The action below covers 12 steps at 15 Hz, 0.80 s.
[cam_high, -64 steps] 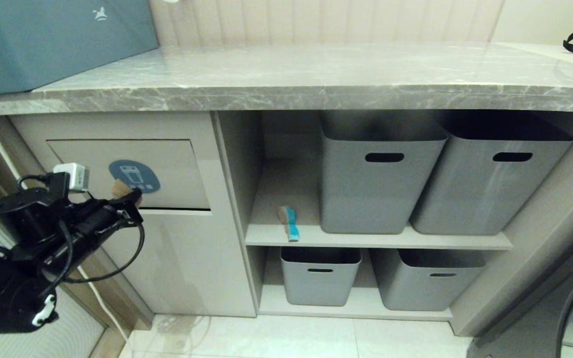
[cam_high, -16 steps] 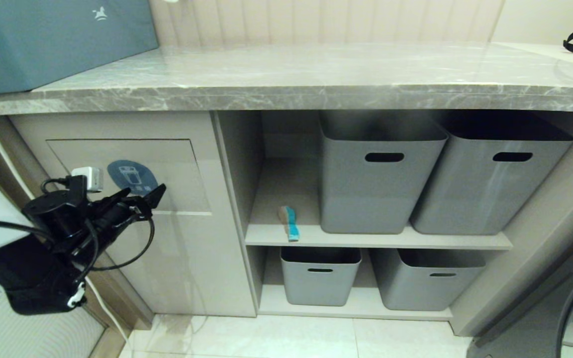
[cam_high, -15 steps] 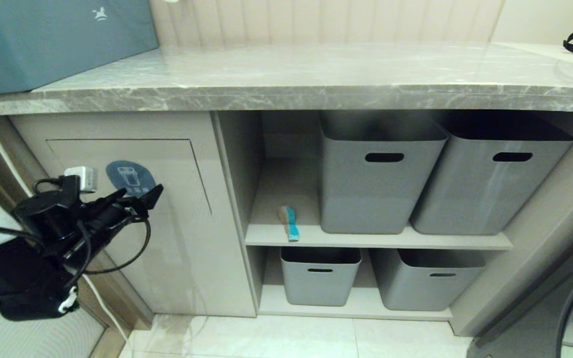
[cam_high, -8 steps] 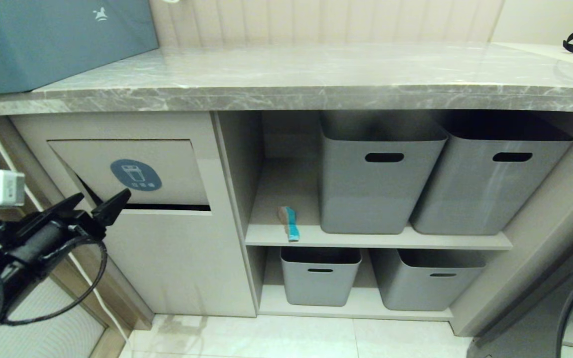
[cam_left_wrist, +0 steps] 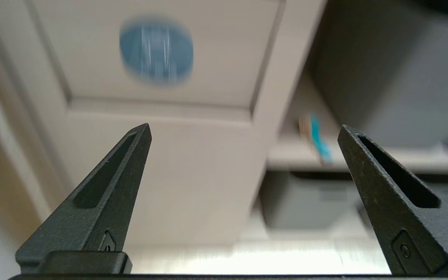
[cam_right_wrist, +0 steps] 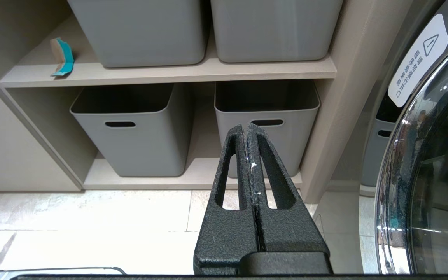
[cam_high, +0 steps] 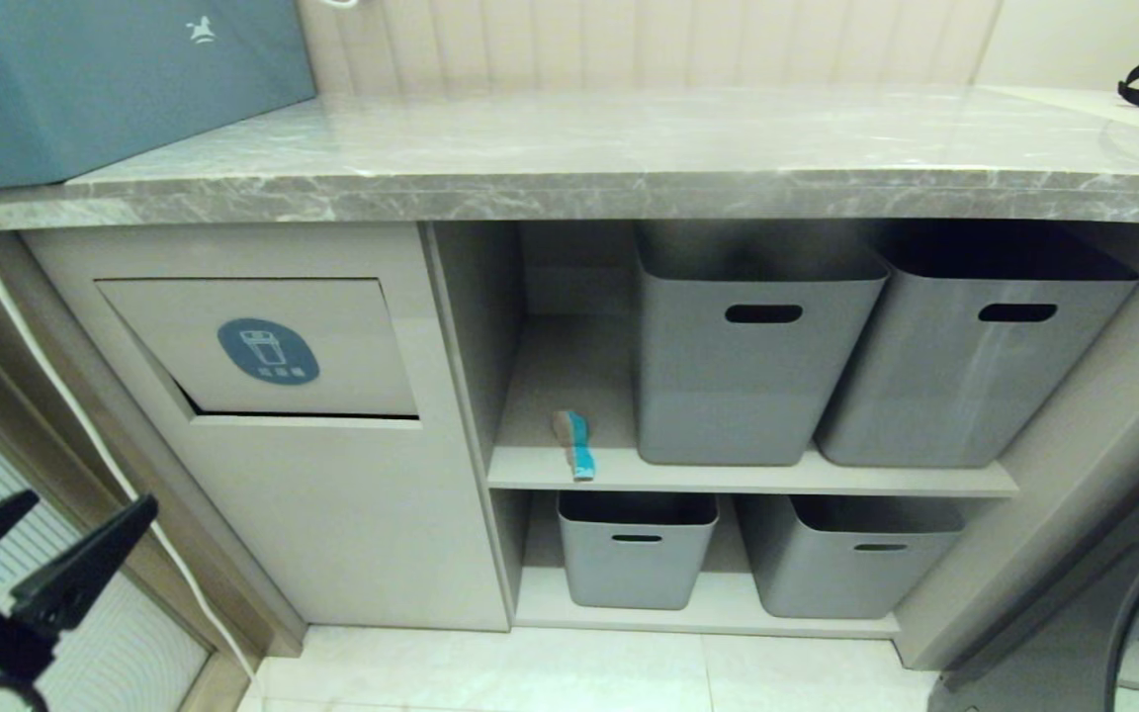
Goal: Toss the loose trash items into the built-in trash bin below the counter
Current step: Pick up the garbage
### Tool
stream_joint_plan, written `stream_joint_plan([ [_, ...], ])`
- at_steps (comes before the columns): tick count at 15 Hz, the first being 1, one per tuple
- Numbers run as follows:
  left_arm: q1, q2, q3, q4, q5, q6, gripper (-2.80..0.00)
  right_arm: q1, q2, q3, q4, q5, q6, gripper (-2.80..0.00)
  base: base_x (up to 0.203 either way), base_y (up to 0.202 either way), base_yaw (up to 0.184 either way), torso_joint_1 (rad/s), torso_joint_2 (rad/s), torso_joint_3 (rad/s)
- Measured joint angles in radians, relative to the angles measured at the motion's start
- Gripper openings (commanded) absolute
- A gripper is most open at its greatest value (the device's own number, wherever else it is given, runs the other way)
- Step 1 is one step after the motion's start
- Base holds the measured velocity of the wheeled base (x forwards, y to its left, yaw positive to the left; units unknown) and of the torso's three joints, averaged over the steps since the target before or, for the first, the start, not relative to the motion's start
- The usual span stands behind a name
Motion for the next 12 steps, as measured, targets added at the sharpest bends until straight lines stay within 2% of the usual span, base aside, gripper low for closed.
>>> stream_joint_plan([
  [4,-0.034,-0.466,0.042,0.508,0.094,0.039,0.0,0.0,0.0,0.0,0.0,0.0,0.0,-2.8,0.0,0.0,0.0,0.0,0.0,0.0],
  [7,-0.052,-0.743,0.073,0.776,0.156,0.111,0.0,0.0,0.0,0.0,-0.001,0.0,0.0,-2.8,0.0,0.0,0.0,0.0,0.0,0.0],
  [8,-0.057,-0.797,0.092,0.832,0.151,0.133,0.0,0.0,0.0,0.0,-0.001,0.0,0.0,-2.8,0.0,0.0,0.0,0.0,0.0,0.0],
  [10,-0.061,-0.856,0.101,0.869,0.149,0.099,0.0,0.0,0.0,0.0,0.0,0.0,0.0,-2.8,0.0,0.0,0.0,0.0,0.0,0.0],
  [12,-0.063,-0.883,0.105,0.867,0.149,0.093,0.0,0.0,0.0,0.0,0.0,0.0,0.0,-2.8,0.0,0.0,0.0,0.0,0.0,0.0],
])
